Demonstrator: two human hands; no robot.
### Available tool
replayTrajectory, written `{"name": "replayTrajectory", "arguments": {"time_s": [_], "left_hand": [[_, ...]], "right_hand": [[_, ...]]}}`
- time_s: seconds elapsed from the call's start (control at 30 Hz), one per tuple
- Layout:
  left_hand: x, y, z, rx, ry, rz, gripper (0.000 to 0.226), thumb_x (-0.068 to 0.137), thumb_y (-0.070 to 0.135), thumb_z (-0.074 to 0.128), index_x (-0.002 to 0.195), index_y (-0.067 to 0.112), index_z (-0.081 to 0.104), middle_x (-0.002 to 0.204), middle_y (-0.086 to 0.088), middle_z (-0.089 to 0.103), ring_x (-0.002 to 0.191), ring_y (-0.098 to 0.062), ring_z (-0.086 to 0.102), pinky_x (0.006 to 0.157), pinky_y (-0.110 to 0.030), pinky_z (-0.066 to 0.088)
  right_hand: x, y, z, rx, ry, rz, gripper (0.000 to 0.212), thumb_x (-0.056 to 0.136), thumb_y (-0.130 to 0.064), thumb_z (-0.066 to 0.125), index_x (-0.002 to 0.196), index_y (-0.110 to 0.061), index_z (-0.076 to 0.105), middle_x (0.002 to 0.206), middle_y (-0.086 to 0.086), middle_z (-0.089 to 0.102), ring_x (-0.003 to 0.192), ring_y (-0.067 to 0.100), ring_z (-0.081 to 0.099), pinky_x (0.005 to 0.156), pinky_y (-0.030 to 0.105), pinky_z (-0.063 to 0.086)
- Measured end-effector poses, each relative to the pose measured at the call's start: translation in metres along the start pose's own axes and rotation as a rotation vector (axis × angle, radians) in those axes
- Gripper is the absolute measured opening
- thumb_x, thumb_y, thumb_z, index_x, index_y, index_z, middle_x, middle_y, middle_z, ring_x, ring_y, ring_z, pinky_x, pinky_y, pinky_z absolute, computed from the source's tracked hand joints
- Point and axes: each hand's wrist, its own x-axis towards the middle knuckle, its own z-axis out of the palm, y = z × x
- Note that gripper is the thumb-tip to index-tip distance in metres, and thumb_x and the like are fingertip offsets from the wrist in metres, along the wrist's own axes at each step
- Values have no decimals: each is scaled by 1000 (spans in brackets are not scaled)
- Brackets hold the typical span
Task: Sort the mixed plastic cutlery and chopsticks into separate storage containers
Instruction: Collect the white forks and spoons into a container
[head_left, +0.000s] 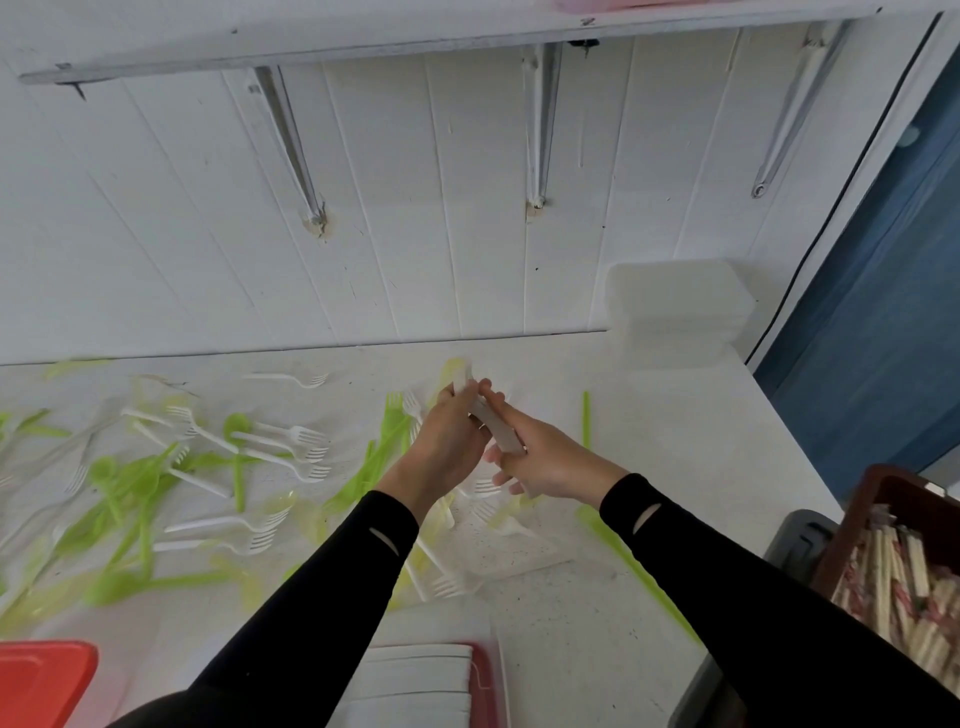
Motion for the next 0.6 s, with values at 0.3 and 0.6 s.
{"name": "replayTrajectory", "arguments": {"time_s": [0.3,0.6], "left_hand": [[-3,8,-6,87,13,200,24,100,15,55,114,-4,57,108,-12,67,101,-23,69,86,-36,59],[-22,26,-6,145,42,204,23,95,13,62,108,-6,63,98,-17,68,84,-22,72,76,-32,60]], "right_hand": [[2,0,-17,-109,299,-17,37,92,-28,66,125,-18,52,104,0,64,91,16,63,71,22,48],[-10,-1,-11,-430,257,-102,53,98,-44,53,148,-28,42,125,1,65,111,20,62,90,35,50]]}}
